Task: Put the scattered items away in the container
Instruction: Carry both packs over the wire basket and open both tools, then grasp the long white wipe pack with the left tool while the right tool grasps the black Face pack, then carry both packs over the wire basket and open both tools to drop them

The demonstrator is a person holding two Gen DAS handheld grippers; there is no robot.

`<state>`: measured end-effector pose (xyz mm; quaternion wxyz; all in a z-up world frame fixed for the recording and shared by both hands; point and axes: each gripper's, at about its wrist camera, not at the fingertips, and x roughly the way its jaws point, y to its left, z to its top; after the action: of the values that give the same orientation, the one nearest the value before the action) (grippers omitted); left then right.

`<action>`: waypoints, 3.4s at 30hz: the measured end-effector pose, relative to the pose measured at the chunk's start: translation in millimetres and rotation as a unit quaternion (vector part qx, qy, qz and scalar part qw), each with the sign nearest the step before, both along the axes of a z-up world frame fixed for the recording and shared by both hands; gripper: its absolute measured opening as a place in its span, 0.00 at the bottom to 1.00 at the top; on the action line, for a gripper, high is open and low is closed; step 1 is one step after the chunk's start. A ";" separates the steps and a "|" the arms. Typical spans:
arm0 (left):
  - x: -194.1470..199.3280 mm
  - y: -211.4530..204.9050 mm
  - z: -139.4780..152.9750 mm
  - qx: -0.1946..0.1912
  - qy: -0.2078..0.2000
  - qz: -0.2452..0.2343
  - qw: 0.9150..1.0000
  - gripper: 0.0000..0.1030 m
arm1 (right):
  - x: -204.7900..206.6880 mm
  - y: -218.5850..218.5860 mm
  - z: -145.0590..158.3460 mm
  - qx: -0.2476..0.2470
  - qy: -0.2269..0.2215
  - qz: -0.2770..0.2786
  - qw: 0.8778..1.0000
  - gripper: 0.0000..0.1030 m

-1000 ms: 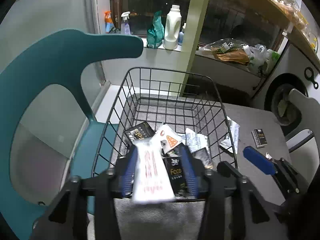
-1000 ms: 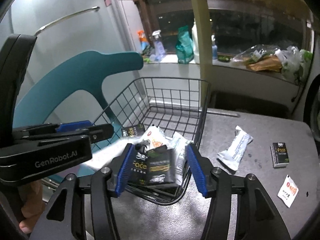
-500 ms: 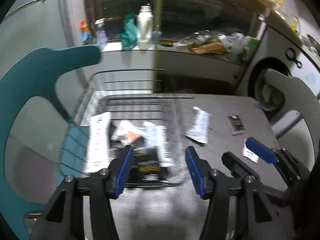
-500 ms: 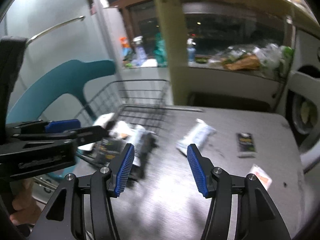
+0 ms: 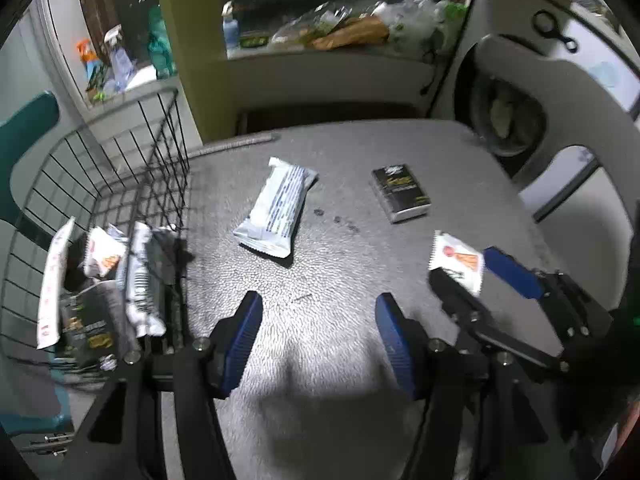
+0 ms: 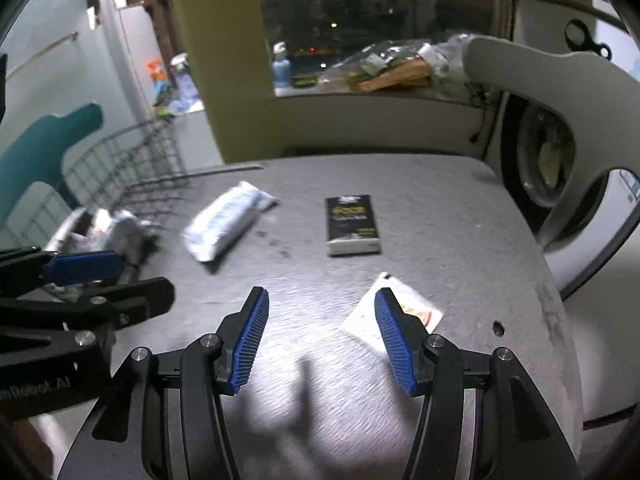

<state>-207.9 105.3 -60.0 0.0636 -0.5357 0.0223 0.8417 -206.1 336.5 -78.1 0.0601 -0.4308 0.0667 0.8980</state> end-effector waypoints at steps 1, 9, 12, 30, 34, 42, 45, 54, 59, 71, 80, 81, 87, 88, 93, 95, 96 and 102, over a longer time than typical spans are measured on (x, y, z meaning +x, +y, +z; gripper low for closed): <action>-3.2 0.0 -4.5 0.000 -0.002 0.002 1.000 0.62 | -4.5 5.1 -5.2 -0.007 -0.003 0.001 1.000 0.54; -55.1 -4.7 -36.5 -0.006 -0.015 0.020 1.000 0.62 | -45.1 25.9 -28.9 -0.015 0.011 -0.027 0.999 0.54; -70.1 -5.8 -42.4 -0.005 -0.016 0.027 0.999 0.62 | -63.4 31.7 -34.8 -0.037 0.014 -0.028 0.999 0.55; -136.2 -15.7 -65.6 -0.037 -0.014 0.028 0.999 0.64 | -123.9 32.1 -59.5 -0.038 -0.008 -0.021 0.999 0.59; -144.4 -14.2 -73.8 -0.048 -0.020 0.017 0.998 0.64 | -125.3 31.3 -59.4 -0.035 -0.010 -0.019 0.999 0.59; -143.5 -15.3 -81.8 -0.044 -0.042 0.018 0.998 0.52 | -120.0 31.6 -58.0 -0.044 -0.019 -0.025 0.999 0.48; -140.8 -15.8 -81.1 -0.039 -0.047 0.018 0.998 0.46 | -116.0 30.6 -56.3 -0.047 -0.022 -0.027 0.998 0.47; -104.0 -15.4 -76.0 -0.034 -0.051 0.013 0.998 0.42 | -74.9 15.4 -44.8 -0.033 -0.009 -0.035 0.999 0.47; -71.7 -14.5 -66.3 -0.028 -0.046 0.008 0.998 0.41 | -42.3 -1.8 -38.3 -0.043 -0.009 -0.039 0.998 0.47; -11.3 -11.3 -30.0 -0.022 -0.029 -0.001 0.999 0.39 | 11.2 -40.5 19.8 -0.004 0.023 -0.049 0.999 0.47; 14.5 -30.8 50.7 -0.002 0.045 0.010 0.999 0.39 | 26.9 -67.1 90.8 -0.008 0.086 -0.026 0.996 0.47; 17.6 -36.8 59.0 0.002 0.052 0.016 0.999 0.39 | 24.7 -73.7 96.8 -0.012 0.091 -0.016 0.996 0.47; 23.5 -113.7 93.6 -0.001 0.084 0.077 0.994 0.39 | -6.5 -133.9 115.8 -0.048 0.106 0.055 0.992 0.47; 23.4 -127.0 93.1 0.000 0.082 0.088 0.993 0.39 | -14.2 -146.9 114.2 -0.055 0.103 0.078 0.990 0.47; 25.1 -187.0 69.9 -0.002 0.053 0.137 0.989 0.39 | -39.0 -195.4 93.6 -0.068 0.070 0.129 0.987 0.47; 25.4 -202.8 62.1 0.002 0.043 0.146 0.988 0.39 | -41.4 -206.3 87.8 -0.070 0.064 0.137 0.986 0.47; 24.6 -208.1 60.4 0.005 0.041 0.149 0.988 0.39 | -43.2 -210.8 84.7 -0.072 0.059 0.140 0.986 0.47; 27.5 -219.9 53.8 0.017 0.038 0.154 0.987 0.39 | -45.9 -215.2 77.6 -0.065 0.053 0.146 0.986 0.48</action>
<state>-180.4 -114.7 -6.2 -0.0588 -0.4988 -0.0721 0.8617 -252.0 121.3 -0.5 -0.1036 -0.3911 0.0643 0.9122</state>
